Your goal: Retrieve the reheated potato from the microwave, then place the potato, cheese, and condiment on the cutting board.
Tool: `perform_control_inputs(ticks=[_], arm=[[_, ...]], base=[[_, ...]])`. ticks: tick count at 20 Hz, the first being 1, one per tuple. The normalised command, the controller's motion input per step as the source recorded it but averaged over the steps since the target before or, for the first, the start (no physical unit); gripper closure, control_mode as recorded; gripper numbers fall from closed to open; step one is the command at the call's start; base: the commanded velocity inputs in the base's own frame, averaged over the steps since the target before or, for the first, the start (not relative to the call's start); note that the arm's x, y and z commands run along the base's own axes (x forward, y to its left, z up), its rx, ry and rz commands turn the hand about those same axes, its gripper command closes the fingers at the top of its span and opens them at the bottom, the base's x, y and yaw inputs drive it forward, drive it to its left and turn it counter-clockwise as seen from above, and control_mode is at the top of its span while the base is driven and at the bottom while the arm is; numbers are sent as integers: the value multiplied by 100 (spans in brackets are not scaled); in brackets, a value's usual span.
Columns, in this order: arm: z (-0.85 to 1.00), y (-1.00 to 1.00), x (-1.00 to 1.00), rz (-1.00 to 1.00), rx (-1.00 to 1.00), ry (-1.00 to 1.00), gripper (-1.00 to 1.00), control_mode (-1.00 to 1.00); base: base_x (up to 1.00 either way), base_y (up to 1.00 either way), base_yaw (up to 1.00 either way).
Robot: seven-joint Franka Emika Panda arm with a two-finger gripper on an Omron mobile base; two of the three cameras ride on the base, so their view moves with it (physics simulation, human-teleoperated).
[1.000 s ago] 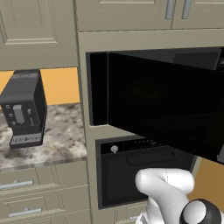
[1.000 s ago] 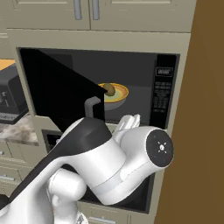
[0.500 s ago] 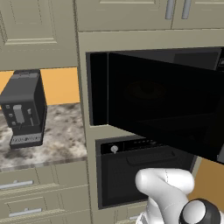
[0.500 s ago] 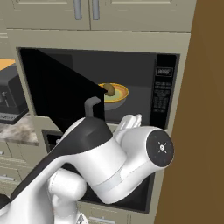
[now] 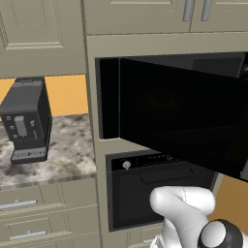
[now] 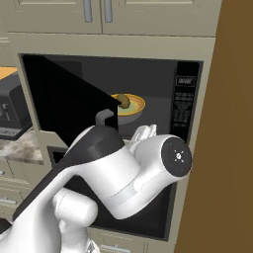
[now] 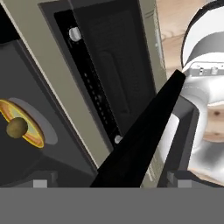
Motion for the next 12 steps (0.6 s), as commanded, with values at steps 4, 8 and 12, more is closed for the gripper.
perform_control_inputs(ticks=[4, 8, 12], arm=[[0, 12, -4, 18, -11, -10, -100, -100], [0, 20, -18, 23, -11, -16, -100, -100], [0, 22, -16, 22, -8, -17, -100, -100]], base=[[0, 0, 0], [0, 0, 0], [0, 0, 0]])
